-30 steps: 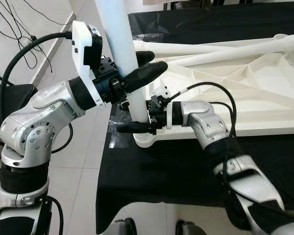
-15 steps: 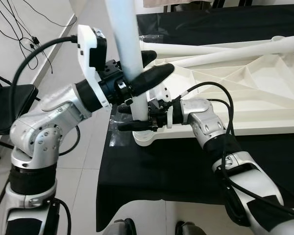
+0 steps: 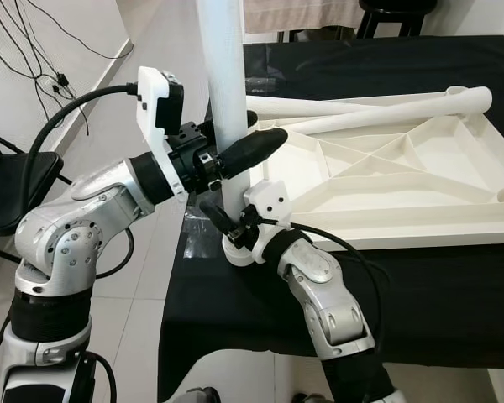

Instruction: Building children table

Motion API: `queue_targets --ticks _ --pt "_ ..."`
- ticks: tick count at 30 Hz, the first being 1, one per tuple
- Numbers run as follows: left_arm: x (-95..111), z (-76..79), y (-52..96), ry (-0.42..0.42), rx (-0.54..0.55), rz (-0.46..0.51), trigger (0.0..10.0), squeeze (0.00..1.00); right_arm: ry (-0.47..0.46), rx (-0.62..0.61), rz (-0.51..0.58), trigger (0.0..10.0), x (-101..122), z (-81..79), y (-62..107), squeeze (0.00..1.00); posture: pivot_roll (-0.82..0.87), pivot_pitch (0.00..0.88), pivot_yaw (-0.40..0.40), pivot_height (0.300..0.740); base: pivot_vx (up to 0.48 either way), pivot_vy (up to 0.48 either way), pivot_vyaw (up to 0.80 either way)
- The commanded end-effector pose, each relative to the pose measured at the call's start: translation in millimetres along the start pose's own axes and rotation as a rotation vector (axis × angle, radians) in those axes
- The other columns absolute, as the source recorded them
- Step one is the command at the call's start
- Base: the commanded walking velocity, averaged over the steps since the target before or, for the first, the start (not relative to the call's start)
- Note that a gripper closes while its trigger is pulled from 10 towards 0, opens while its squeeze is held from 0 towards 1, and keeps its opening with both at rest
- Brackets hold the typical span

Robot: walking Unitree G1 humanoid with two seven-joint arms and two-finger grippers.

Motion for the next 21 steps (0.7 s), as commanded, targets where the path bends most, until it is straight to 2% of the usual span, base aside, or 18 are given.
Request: queue_targets --ticks 1,5,8,9,10,11,14,16,17,18,19,21 --pt "4 12.3 -3.9 -0.03 -0.077 0.003 0.2 0.0 -0.151 -0.057 -0.125 0.0 -37 -7.6 0.3 0.0 0.02 0.196 0.059 0.74 0.0 0.0 0.0" --pt "3 16.3 -2.2 -0.035 -0.102 -0.011 0.0 0.0 -0.16 -0.087 -0.125 0.0 -30 -14.9 5.0 0.0 0.02 0.191 0.064 0.74 0.0 0.0 0.0" --pt "2 17.6 -2.4 -0.036 -0.112 -0.015 0.0 0.0 -0.168 -0.062 -0.113 0.0 -27 -18.3 4.3 0.0 0.02 0.189 0.064 0.74 0.0 0.0 0.0" --pt "2 18.7 -2.7 -0.037 -0.118 -0.017 0.0 0.0 -0.166 -0.031 -0.091 3.3 -21 -20.5 2.2 0.0 0.02 0.187 0.065 0.74 0.0 0.0 0.0" --pt "2 18.7 -2.7 -0.037 -0.118 -0.017 0.0 0.0 -0.166 -0.031 -0.091 3.3 -21 -20.5 2.2 0.0 0.02 0.187 0.065 0.74 0.0 0.0 0.0" --pt "2 19.3 -2.9 -0.041 -0.124 -0.021 0.0 0.0 -0.159 -0.005 -0.081 10.0 -18 -20.7 0.0 0.0 0.02 0.186 0.066 0.74 0.0 0.0 0.0" --pt "0 21.1 -3.6 -0.05 -0.14 -0.03 0.0 0.0 -0.138 0.081 -0.044 10.0 -6 -12.8 -7.2 0.0 0.02 0.183 0.068 0.74 0.0 0.0 0.0" --pt "0 21.5 -3.8 -0.051 -0.142 -0.032 0.0 0.0 -0.135 0.096 -0.036 10.0 -4 -10.6 -8.3 0.0 0.02 0.183 0.068 0.74 0.0 0.0 0.0" --pt "0 22.4 -4.2 -0.051 -0.148 -0.033 0.0 0.0 -0.149 0.191 -0.02 10.0 3 -9.4 -9.5 1.0 0.02 0.179 0.071 0.74 0.0 0.0 0.0" --pt "-1 22.8 -4.4 -0.051 -0.152 -0.035 0.0 0.0 -0.141 0.277 -0.013 10.0 10 -7.3 -10.2 1.0 0.03 0.175 0.076 0.74 0.0 0.0 0.0" --pt "-1 22.8 -4.4 -0.051 -0.152 -0.035 0.0 0.0 -0.141 0.277 -0.013 10.0 10 -7.3 -10.2 1.0 0.03 0.175 0.076 0.74 0.0 0.0 0.0" --pt "-2 25.1 -5.8 -0.051 -0.168 -0.04 0.0 0.0 -0.028 0.48 0.002 10.0 37 11.0 -14.6 1.0 0.02 0.167 0.077 0.74 0.0 0.0 0.0"
Point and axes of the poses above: a point about 5 cm out from each wrist's last joint towards the gripper, its own y axis pointing back from the gripper into the wrist, its own x axis along the axis of the wrist's last joint, z = x × y, the point moved 4 cm from there along -y, pointing out of the wrist towards the gripper, and after that the axes turned 7 degrees about -y, right-handed, at the moved point
